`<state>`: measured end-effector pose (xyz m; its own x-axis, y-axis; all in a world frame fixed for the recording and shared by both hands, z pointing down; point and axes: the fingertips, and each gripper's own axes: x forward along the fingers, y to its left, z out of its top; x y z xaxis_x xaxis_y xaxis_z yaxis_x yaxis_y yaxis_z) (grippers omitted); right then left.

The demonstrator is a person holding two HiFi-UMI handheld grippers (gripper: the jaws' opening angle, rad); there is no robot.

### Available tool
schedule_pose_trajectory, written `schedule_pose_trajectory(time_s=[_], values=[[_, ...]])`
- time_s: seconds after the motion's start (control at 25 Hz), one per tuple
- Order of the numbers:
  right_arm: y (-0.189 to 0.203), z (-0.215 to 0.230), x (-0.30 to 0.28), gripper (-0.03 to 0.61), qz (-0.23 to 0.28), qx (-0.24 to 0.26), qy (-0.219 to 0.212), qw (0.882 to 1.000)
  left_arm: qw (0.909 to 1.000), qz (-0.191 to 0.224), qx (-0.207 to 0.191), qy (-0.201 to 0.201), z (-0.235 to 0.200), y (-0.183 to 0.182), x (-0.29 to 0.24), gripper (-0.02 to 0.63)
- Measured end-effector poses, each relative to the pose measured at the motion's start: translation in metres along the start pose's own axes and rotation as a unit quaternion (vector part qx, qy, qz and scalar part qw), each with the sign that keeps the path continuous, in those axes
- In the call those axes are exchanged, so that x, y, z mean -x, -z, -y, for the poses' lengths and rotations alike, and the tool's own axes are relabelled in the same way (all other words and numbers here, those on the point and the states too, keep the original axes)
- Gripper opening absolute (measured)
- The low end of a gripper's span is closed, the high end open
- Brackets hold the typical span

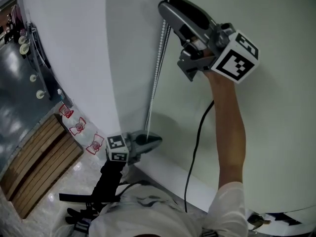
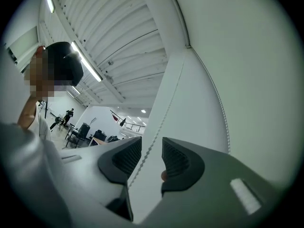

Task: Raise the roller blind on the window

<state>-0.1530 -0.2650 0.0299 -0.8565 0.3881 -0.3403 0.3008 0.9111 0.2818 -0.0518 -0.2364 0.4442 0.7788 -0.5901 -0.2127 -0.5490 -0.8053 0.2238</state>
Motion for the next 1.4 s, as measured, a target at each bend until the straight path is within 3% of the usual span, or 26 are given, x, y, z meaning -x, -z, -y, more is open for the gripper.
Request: schedule_pose_trajectory(time_s=[0.2, 0.28, 0.6, 0.92, 1.4], values=[[-0.007, 0.002, -0.002, 0.108, 0.003, 0.009, 0.010, 1.000, 1.0000, 0.000, -0.001, -0.002, -0.001, 0.004, 0.003, -0.002], [-0.011, 0.001, -0.002, 0.021, 0.008, 0.005, 0.013, 1.000, 1.0000, 0.000, -0.002, -0.002, -0.002, 0.003, 0.004, -0.002], [-0.015, 0.005, 0.004, 0.014, 0.027, -0.045, 0.024, 0.998, 1.0000, -0.003, 0.002, 0.000, 0.000, 0.002, -0.001, -0.002], [-0.010, 0.002, 0.008, 0.012, 0.025, -0.048, 0.025, 0.998, 0.9999, -0.003, 0.012, -0.001, 0.001, 0.005, -0.002, -0.002], [0.074, -0.022, 0.031, 0.012, -0.023, -0.078, 0.036, 0.996, 0.9999, -0.005, 0.014, 0.001, 0.001, 0.006, -0.003, -0.002]])
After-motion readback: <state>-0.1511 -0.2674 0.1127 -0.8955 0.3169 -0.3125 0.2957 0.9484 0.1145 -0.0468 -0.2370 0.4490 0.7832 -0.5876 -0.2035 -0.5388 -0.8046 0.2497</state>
